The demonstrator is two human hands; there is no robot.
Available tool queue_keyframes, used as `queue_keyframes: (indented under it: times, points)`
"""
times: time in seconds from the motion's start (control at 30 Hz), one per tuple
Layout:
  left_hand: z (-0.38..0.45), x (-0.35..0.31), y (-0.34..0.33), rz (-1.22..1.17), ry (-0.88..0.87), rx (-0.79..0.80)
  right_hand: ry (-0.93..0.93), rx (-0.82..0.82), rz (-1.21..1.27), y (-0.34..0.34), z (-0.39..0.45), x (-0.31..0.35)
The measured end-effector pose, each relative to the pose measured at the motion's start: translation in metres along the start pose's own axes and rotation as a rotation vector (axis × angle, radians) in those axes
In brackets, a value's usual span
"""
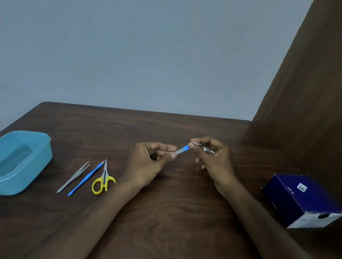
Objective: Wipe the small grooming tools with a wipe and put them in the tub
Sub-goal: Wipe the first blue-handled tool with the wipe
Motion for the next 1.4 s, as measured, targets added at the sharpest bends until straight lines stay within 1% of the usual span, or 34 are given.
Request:
queue_keyframes:
  times: [0.07, 0.2, 0.33, 0.37, 0.5, 0.57, 0.67, 0.77, 0.87, 1.03, 1.1, 1.27, 1.4]
  points:
    - [0.0, 0.001, 0.0, 0.002, 0.004, -0.005, -0.014, -0.031, -0.002, 0.004, 0.001, 0.0]
    - [-0.001, -0.001, 0.0, 0.003, -0.002, -0.004, 0.009, 0.071, -0.036, -0.008, -0.006, -0.001]
    - [0.0, 0.0, -0.001, -0.013, 0.014, 0.004, 0.013, -0.079, 0.024, 0.011, 0.003, 0.003]
    - [0.0, 0.001, -0.001, -0.01, 0.014, 0.007, 0.013, -0.081, 0.025, 0.012, 0.004, 0.002]
    - [0.0, 0.001, 0.0, -0.012, -0.001, -0.001, 0.018, 0.045, 0.015, -0.006, -0.003, -0.002]
    - [-0.001, 0.0, 0.001, -0.022, -0.003, -0.011, 0.05, 0.059, 0.048, -0.007, -0.003, 0.003]
    - [-0.004, -0.007, -0.004, -0.026, -0.014, 0.053, 0.12, 0.092, 0.1, -0.007, -0.003, 0.015]
    - [-0.005, -0.01, -0.005, -0.037, -0.029, 0.075, 0.152, 0.129, 0.08, -0.009, -0.007, 0.02]
    - [-0.004, -0.01, -0.002, -0.014, -0.044, 0.037, 0.138, 0.141, 0.09, -0.009, -0.006, 0.017]
    - [-0.002, -0.009, -0.002, -0.005, -0.064, 0.049, 0.09, 0.173, 0.015, -0.013, -0.006, 0.006]
    - [-0.002, -0.008, -0.001, -0.014, -0.067, 0.047, 0.095, 0.183, 0.02, -0.014, -0.006, 0.007]
    - [-0.002, -0.01, -0.001, -0.037, -0.112, 0.017, 0.043, 0.078, 0.064, -0.003, 0.001, 0.004]
    - [-0.003, -0.01, 0.001, -0.044, -0.138, 0.017, 0.021, 0.143, 0.005, -0.012, -0.006, 0.003]
Point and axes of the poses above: each hand's wrist, its own z-axis towards the middle knuckle, its own y-axis out of the back of the hand, x = y × z, the point moved 7 cm from there along z, towards the middle knuckle, and after that the axes turned 12 degrees about z, right-handed, at the moved point
